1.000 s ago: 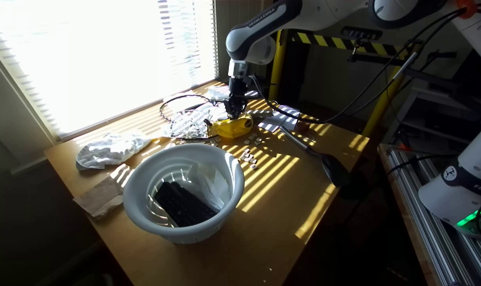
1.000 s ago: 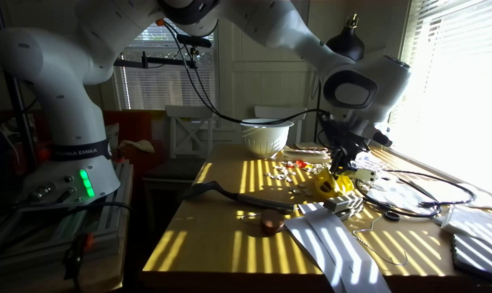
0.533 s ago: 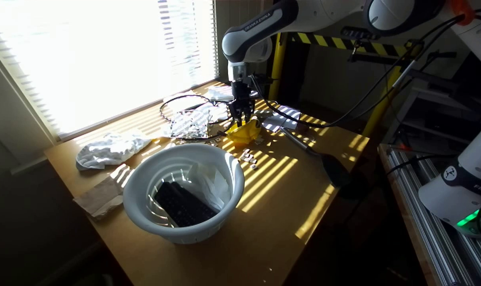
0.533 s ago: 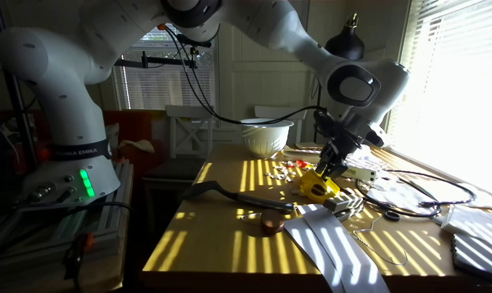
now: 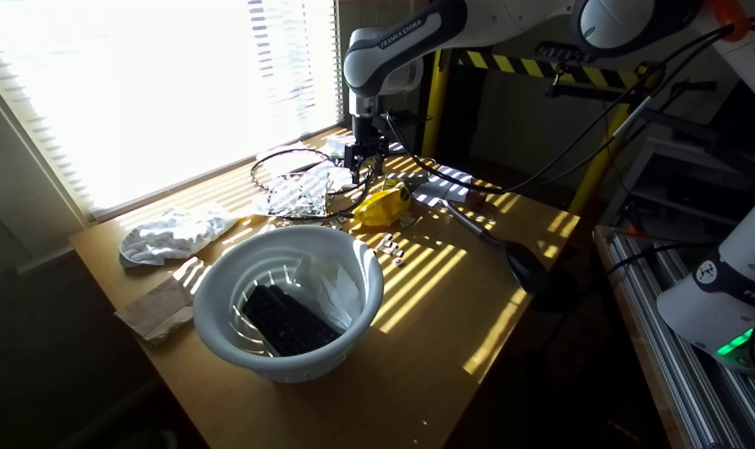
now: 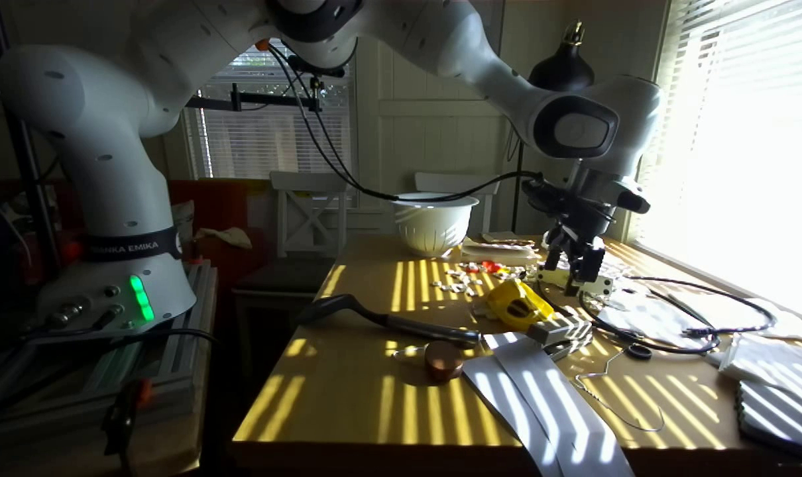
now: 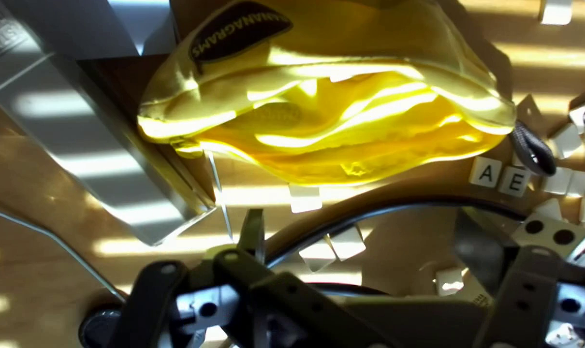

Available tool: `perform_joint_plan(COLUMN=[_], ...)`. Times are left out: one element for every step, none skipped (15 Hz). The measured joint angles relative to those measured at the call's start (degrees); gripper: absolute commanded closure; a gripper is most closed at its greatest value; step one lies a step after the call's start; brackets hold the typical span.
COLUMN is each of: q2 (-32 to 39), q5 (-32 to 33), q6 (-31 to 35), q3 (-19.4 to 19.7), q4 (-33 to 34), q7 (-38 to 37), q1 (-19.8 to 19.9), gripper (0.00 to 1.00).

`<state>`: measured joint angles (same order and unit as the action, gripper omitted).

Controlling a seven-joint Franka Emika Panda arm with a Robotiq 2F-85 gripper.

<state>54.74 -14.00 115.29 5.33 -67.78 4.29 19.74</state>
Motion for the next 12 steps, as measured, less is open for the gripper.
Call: perform_joint_plan(q2=[-0.2, -0.4, -0.7, -0.9, -1.3, -1.5, -1.8, -2.0, -2.2, -2.4, -2.7, -3.0], q5=[0.4, 1.3, 2.3, 3.5, 5.0, 6.7, 8.5, 10.3, 11.6, 12.4, 12.6, 12.6], q6=[1.8, 3.7, 5.6, 7.4, 8.9, 10.5, 11.9, 13.5, 14.9, 16.3, 17.8, 19.1], q3=[0.1, 0.2, 0.3, 0.5, 0.9, 1.6, 2.0, 2.2, 2.3, 2.3, 2.3, 2.2], q4=[-0.2, -0.7, -1.3, -2.0, -2.8, -3.7, -4.5, -5.3, -6.1, -6.9, -7.7, -8.6], q7=[0.6, 1.8, 3.3, 4.7, 5.9, 6.7, 7.3, 7.5, 7.5, 7.5, 7.4, 7.1], q1=[-0.3, -0.6, -1.1, -1.5, -2.2, -2.9, -3.5, -4.0, -4.3, -4.6, -4.7, -4.7], gripper=[0.00, 0.00, 0.00, 0.00, 0.00, 0.00, 0.00, 0.00, 0.00, 0.00, 0.00, 0.00])
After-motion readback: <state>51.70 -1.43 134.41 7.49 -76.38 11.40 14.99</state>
